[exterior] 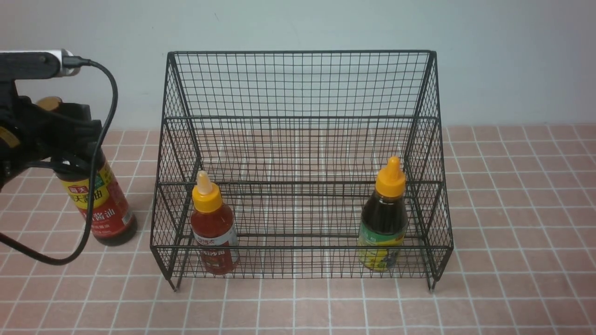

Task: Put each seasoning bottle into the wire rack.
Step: Use the left arm to grab the condiment bottle closest to it, then use the left arm to put the condiment bottle back on the shelf

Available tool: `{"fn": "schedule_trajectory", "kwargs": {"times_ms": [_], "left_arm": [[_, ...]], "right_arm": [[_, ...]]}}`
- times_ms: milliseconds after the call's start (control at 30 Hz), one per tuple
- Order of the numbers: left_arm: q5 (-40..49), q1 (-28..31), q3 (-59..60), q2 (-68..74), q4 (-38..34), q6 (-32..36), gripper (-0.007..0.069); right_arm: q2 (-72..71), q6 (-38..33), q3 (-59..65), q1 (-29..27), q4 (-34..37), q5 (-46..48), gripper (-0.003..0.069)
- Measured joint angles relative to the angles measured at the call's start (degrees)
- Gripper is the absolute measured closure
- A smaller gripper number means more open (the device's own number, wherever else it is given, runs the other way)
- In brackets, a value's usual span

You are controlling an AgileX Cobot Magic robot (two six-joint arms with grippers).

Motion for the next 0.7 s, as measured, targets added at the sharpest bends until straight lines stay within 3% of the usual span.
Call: {"fn": "schedule_trajectory", "kwargs": {"times_ms": [33,333,700], "left_arm": [[0.4,0.0,-0.2,0.0,-0.2,-0.5,0.0371],[8.3,-0.1,-3.3,-2.5,0.0,-0.4,0.0365],[17.9,-6.1,-22.1,-10.2,2.8,-0.2,0.0365]], "right_arm": [[0.0,0.0,0.0,0.0,0.0,0.0,0.0671],[0.0,0.8,0.0,0.0,0.0,0.0,0.0671],[0.0,1.1,0.0,0.0,0.0,0.0,0.0671]]}}
